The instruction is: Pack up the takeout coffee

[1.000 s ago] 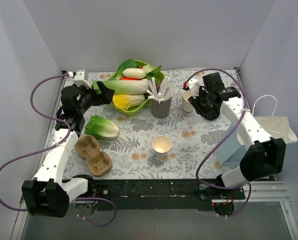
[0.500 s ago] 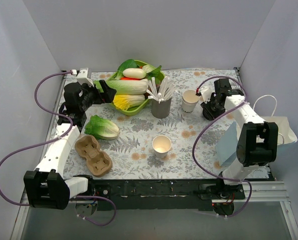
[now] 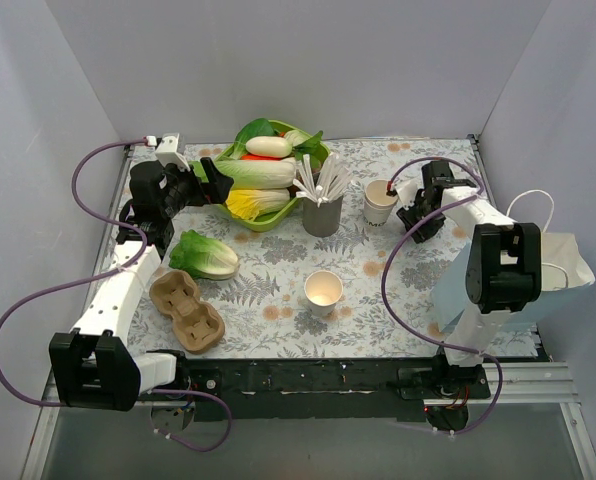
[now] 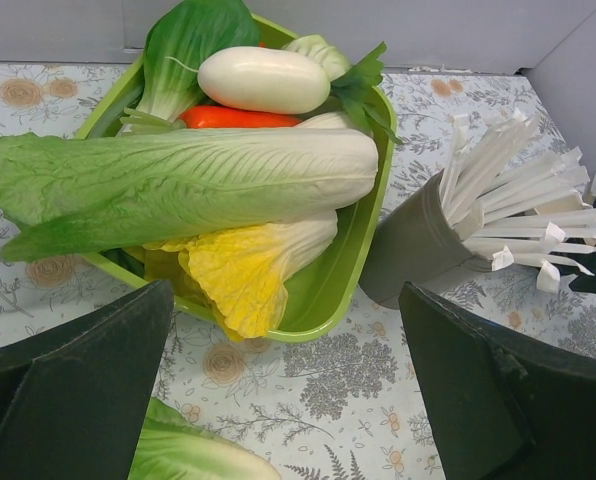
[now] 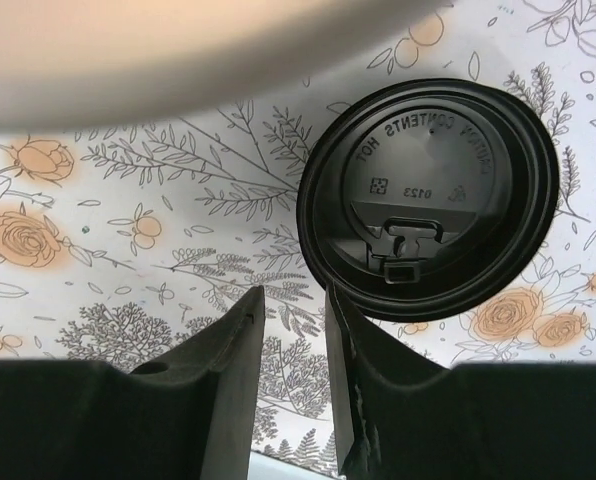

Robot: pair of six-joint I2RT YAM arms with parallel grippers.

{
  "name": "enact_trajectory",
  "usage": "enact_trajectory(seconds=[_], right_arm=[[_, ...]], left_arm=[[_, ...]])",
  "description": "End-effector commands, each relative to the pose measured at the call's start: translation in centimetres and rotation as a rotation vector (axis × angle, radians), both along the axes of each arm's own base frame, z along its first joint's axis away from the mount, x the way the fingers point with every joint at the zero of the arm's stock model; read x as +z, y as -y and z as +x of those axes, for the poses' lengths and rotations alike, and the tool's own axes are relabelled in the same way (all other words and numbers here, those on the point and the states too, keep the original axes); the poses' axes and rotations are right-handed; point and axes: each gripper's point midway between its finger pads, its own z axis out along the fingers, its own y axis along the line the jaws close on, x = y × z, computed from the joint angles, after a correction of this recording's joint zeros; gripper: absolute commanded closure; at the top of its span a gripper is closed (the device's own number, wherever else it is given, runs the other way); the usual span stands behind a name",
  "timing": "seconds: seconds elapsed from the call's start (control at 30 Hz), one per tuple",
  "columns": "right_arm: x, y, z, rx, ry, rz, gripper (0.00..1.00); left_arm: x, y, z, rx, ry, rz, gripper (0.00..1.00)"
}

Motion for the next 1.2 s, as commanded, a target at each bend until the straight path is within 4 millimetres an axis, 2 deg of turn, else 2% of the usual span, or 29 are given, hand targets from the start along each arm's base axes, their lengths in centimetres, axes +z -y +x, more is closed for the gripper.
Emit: enact_trajectory(seconds=[0.0,0.17,0.4,0.9,1.17], right_arm=[[1.5,-0.1,2.6,0.018,0.076,0.008,0.62],[1.1,-0.1,2.9,0.019,0.066,0.006,0.61],[2.3,-0.3,3.2,0.025,0.098,0.017,0.62],[0.6,0.4,3.9,0.007,0.079,-0.013,0.62],[1.3,0.3,3.9,0.008,0.082,0.000,0.73]], left_arm=[[1.6,0.2,0.2,-0.014,0.039,0.013,0.02],[1.4,0.2,0.2,-0.017,0.033,0.014,0.02],[1.2,0.2,0.0,-0.019,0.029,0.010,0.02],[1.4,0.4,-0.1,-0.030,0.030,0.004,0.02],[1.5,0.5,-0.1,-0.035,0.034,0.005,0.02]])
